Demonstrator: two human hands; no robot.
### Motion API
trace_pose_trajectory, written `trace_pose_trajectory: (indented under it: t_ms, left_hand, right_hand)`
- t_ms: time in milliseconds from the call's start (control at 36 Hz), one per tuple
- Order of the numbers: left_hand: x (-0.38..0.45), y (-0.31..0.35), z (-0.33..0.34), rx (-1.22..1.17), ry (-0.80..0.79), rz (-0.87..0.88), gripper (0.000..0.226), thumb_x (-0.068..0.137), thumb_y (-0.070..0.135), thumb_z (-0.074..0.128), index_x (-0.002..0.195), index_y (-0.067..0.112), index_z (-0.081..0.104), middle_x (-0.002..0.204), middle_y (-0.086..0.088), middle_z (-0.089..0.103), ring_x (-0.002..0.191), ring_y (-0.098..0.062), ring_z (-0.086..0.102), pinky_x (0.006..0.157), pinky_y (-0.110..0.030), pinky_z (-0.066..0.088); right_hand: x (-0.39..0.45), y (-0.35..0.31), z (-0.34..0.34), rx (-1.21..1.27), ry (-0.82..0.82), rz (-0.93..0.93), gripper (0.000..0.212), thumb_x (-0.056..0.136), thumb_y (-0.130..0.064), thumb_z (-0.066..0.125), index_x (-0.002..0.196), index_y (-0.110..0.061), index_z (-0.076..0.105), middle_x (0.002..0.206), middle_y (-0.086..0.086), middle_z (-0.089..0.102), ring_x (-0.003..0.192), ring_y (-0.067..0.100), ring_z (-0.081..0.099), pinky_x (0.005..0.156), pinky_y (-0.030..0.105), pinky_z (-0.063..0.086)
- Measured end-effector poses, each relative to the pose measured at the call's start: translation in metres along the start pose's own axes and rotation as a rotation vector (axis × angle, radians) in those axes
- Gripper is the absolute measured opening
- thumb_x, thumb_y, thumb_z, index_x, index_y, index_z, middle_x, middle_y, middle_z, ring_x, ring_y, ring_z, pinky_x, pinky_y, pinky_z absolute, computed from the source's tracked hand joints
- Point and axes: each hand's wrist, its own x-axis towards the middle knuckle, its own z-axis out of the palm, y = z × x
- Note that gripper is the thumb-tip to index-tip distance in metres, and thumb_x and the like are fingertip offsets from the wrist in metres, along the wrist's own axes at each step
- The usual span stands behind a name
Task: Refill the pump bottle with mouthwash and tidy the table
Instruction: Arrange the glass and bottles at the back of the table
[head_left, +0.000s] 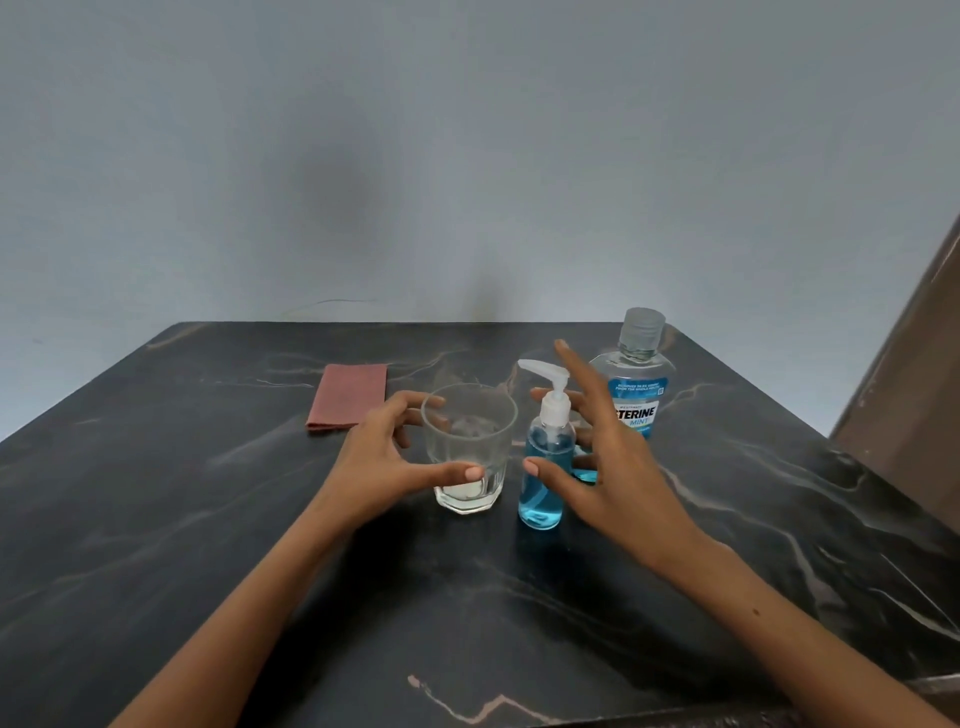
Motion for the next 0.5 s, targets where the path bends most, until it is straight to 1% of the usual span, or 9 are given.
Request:
trace_pose_trajectory:
  t_ms: [56, 111, 167, 278, 333, 389, 444, 472, 500]
  left_hand:
    - [0.000, -0.001, -0.001, -0.001, -0.014, -0.014, 0.079, 0.040, 0.065, 0.081, 0.111, 0.040, 0.056, 0.102, 0.017, 0.066, 0.092, 0.002, 0.054, 0.073, -0.018, 0.041]
    - [0.000, -0.002, -0.001, -0.002, -0.021, -0.023, 0.078, 0.040, 0.064, 0.081, 0.111, 0.040, 0.055, 0.103, 0.018, 0.066, 0.097, -0.004, 0.055, 0.074, -0.019, 0.042]
    - [0.000, -0.003, -0.001, -0.004, -0.024, -0.019, 0.079, 0.041, 0.064, 0.082, 0.111, 0.040, 0.055, 0.104, 0.019, 0.066, 0.100, -0.005, 0.056, 0.077, -0.019, 0.042]
    - [0.000, -0.005, -0.001, -0.017, -0.033, 0.003, 0.083, 0.043, 0.062, 0.085, 0.116, 0.040, 0.053, 0.108, 0.021, 0.067, 0.107, -0.001, 0.058, 0.080, -0.013, 0.038]
    - [0.001, -0.004, -0.001, -0.018, -0.034, 0.015, 0.086, 0.043, 0.063, 0.085, 0.119, 0.040, 0.052, 0.108, 0.021, 0.067, 0.108, 0.002, 0.058, 0.082, -0.013, 0.038]
    - [0.001, -0.004, -0.001, -0.015, -0.036, 0.022, 0.088, 0.042, 0.064, 0.083, 0.119, 0.039, 0.052, 0.108, 0.021, 0.068, 0.108, 0.005, 0.058, 0.085, -0.014, 0.038]
    - [0.000, -0.004, -0.001, -0.013, -0.037, 0.028, 0.088, 0.042, 0.064, 0.083, 0.119, 0.039, 0.052, 0.107, 0.021, 0.068, 0.107, 0.007, 0.057, 0.085, -0.014, 0.038]
    - [0.000, -0.004, -0.001, -0.014, -0.036, 0.032, 0.087, 0.042, 0.063, 0.084, 0.120, 0.039, 0.052, 0.107, 0.021, 0.068, 0.107, 0.007, 0.057, 0.085, -0.014, 0.038]
    - [0.000, -0.004, -0.001, -0.017, -0.033, 0.036, 0.087, 0.043, 0.062, 0.085, 0.120, 0.038, 0.052, 0.107, 0.021, 0.068, 0.107, 0.008, 0.057, 0.085, -0.013, 0.038]
  right_hand:
    - [0.000, 0.001, -0.001, -0.008, -0.025, 0.000, 0.091, 0.081, -0.024, 0.073, 0.130, -0.064, 0.007, 0.151, -0.008, 0.038, 0.133, 0.014, 0.046, 0.107, 0.045, 0.044]
    - [0.001, 0.002, -0.001, -0.016, -0.053, 0.005, 0.095, 0.078, -0.024, 0.076, 0.129, -0.064, 0.008, 0.151, -0.006, 0.038, 0.134, 0.017, 0.045, 0.107, 0.045, 0.043]
    - [0.003, 0.004, 0.000, -0.019, -0.067, 0.007, 0.098, 0.076, -0.024, 0.078, 0.127, -0.066, 0.006, 0.149, -0.006, 0.040, 0.134, 0.017, 0.045, 0.108, 0.043, 0.043]
    - [0.004, 0.009, 0.004, -0.053, -0.058, -0.010, 0.104, 0.074, -0.023, 0.080, 0.123, -0.069, 0.001, 0.146, -0.003, 0.043, 0.131, 0.016, 0.048, 0.108, 0.036, 0.043]
    - [0.005, 0.011, 0.005, -0.062, -0.056, -0.020, 0.104, 0.074, -0.023, 0.080, 0.122, -0.069, -0.001, 0.145, -0.001, 0.045, 0.130, 0.017, 0.049, 0.107, 0.034, 0.042]
    - [0.006, 0.013, 0.003, -0.039, -0.074, -0.018, 0.104, 0.074, -0.021, 0.079, 0.123, -0.067, 0.000, 0.142, 0.001, 0.047, 0.128, 0.017, 0.051, 0.106, 0.035, 0.044]
    - [0.010, 0.014, -0.002, -0.001, -0.111, -0.015, 0.101, 0.075, -0.018, 0.079, 0.126, -0.061, 0.004, 0.135, 0.002, 0.051, 0.121, 0.015, 0.055, 0.102, 0.034, 0.048]
    - [0.014, 0.015, -0.006, 0.013, -0.137, -0.010, 0.100, 0.074, -0.017, 0.080, 0.128, -0.058, 0.006, 0.129, 0.002, 0.055, 0.117, 0.014, 0.058, 0.098, 0.030, 0.051]
    - [0.018, 0.016, -0.010, 0.021, -0.170, -0.007, 0.098, 0.073, -0.015, 0.080, 0.129, -0.055, 0.009, 0.123, 0.003, 0.059, 0.111, 0.013, 0.061, 0.092, 0.023, 0.053]
